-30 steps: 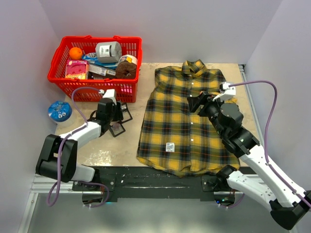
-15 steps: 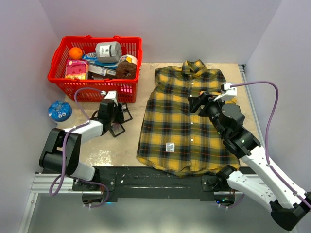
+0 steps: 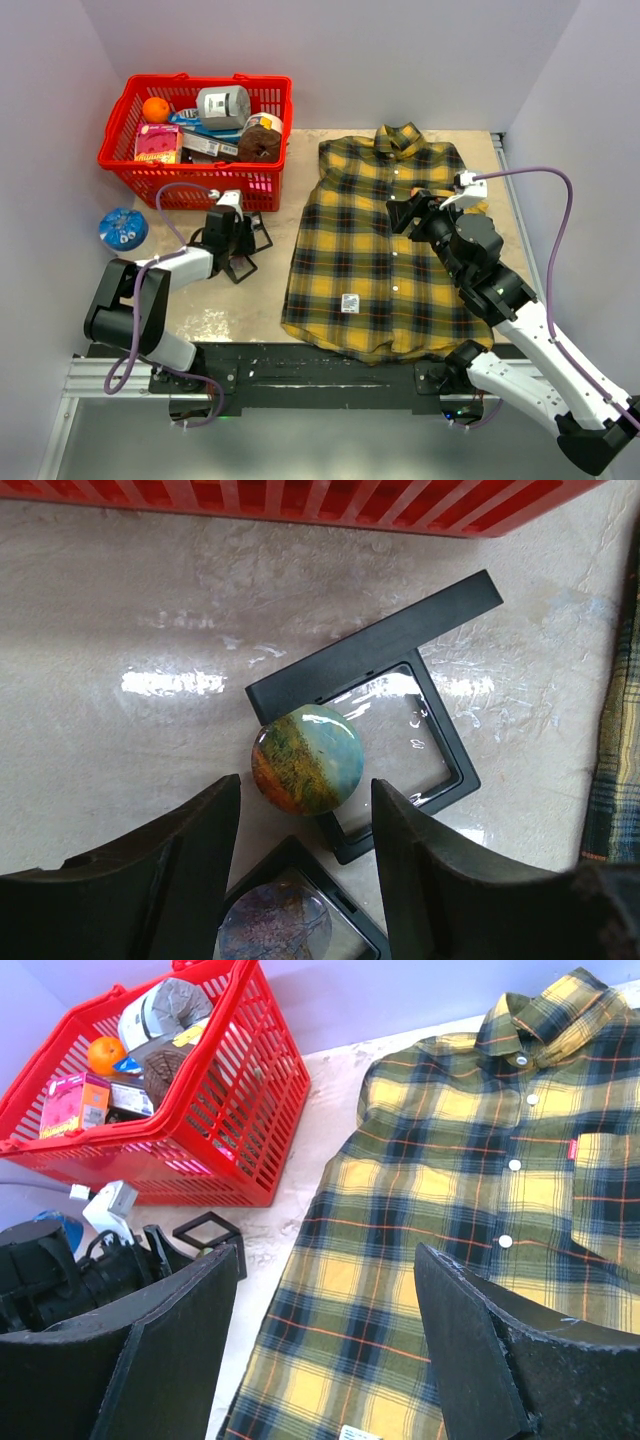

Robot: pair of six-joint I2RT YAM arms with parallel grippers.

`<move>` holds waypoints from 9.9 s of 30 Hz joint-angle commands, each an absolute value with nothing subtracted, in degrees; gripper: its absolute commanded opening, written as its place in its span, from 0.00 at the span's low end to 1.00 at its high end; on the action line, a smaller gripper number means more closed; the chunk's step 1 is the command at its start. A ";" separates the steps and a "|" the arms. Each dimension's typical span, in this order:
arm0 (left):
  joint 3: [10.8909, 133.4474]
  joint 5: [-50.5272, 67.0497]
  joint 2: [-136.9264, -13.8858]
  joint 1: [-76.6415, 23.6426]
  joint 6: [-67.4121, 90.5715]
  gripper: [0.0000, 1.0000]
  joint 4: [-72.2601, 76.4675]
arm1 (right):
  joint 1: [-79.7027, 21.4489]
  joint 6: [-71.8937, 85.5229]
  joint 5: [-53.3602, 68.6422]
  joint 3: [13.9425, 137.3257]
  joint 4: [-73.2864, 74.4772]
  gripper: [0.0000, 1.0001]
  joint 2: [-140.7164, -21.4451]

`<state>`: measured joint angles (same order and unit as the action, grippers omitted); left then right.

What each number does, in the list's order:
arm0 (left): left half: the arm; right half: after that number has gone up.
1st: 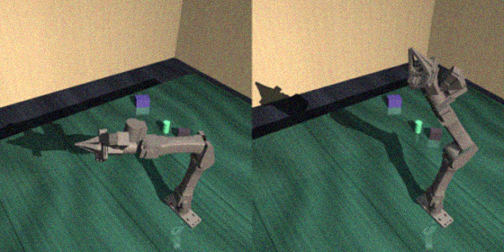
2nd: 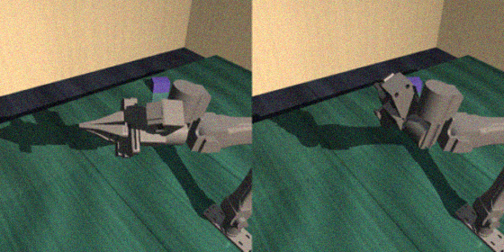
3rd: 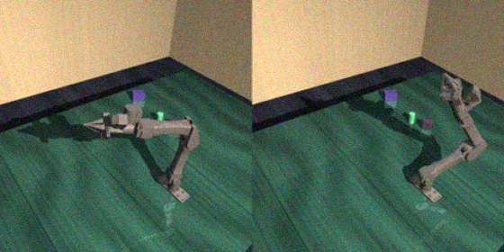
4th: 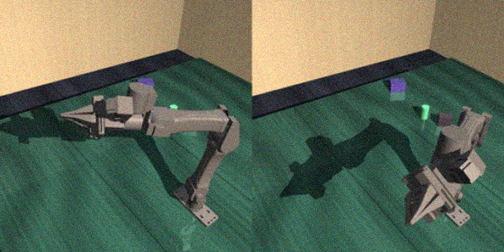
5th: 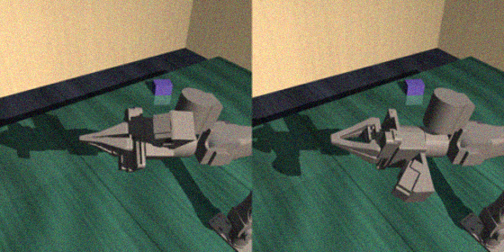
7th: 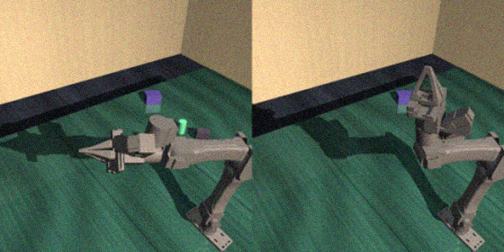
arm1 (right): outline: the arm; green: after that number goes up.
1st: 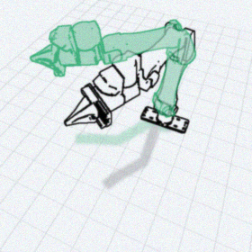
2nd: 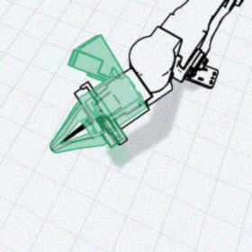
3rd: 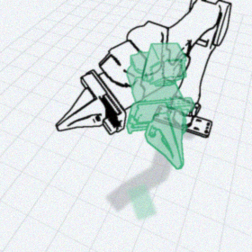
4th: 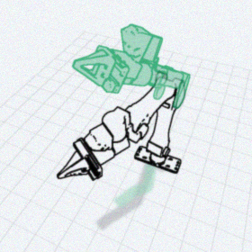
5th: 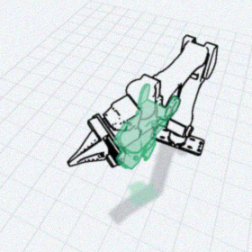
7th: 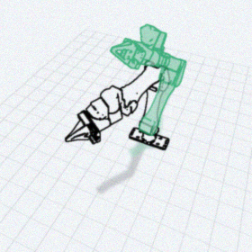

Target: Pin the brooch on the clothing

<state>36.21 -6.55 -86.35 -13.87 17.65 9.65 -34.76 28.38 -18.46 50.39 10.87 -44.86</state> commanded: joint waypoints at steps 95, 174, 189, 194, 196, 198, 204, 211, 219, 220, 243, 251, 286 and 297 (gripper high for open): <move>39.20 36.65 -74.62 -31.46 9.14 0.30 24.79 | -34.28 31.64 23.46 53.96 -1.23 0.46 -72.33; 40.43 29.45 -67.59 -31.39 9.92 0.99 21.18 | -28.22 34.63 29.53 49.75 -8.08 0.00 -72.60; 37.70 52.45 -72.33 -19.78 42.71 0.84 47.63 | -27.95 36.82 36.91 47.02 -21.26 0.00 -66.89; 37.35 55.90 -74.79 -19.95 46.31 0.78 51.68 | -28.83 36.83 36.74 46.67 -22.85 0.00 -66.53; 37.27 55.90 -74.88 -20.13 46.32 0.77 51.33 | -28.83 36.83 36.91 46.76 -23.03 0.00 -66.53; 37.44 55.99 -75.49 -20.47 46.93 0.75 51.50 | -29.18 36.83 36.91 46.93 -23.20 0.00 -66.62; 37.79 57.04 -77.60 -21.71 49.48 0.62 53.87 | -29.71 37.09 36.74 47.02 -23.46 0.00 -67.50; 38.14 57.57 -78.84 -23.20 51.68 0.49 55.99 | -29.88 37.18 36.83 46.85 -23.82 0.00 -68.29; 39.02 58.10 -79.98 -23.47 53.70 0.41 58.27 | -30.23 36.91 37.00 46.93 -23.99 0.00 -69.87; 38.94 58.10 -80.07 -23.47 53.88 0.34 58.45 | -30.32 36.91 37.00 46.93 -23.99 0.00 -70.05; 48.25 24.55 -68.21 -29.34 8.98 0.00 9.78 | -30.41 42.52 22.15 47.90 -15.20 0.68 -65.22; 50.01 -4.52 -67.67 -43.06 -5.62 0.00 4.40 | -30.41 58.69 19.25 44.65 -21.97 0.69 -64.16; 50.10 -30.76 -75.06 -60.38 -17.14 0.00 9.32 | -34.80 75.23 13.80 38.67 -35.24 0.51 -76.02; 50.01 -30.50 -76.38 -62.67 -18.11 0.11 9.05 | -35.77 75.06 11.87 37.79 -35.16 0.15 -77.34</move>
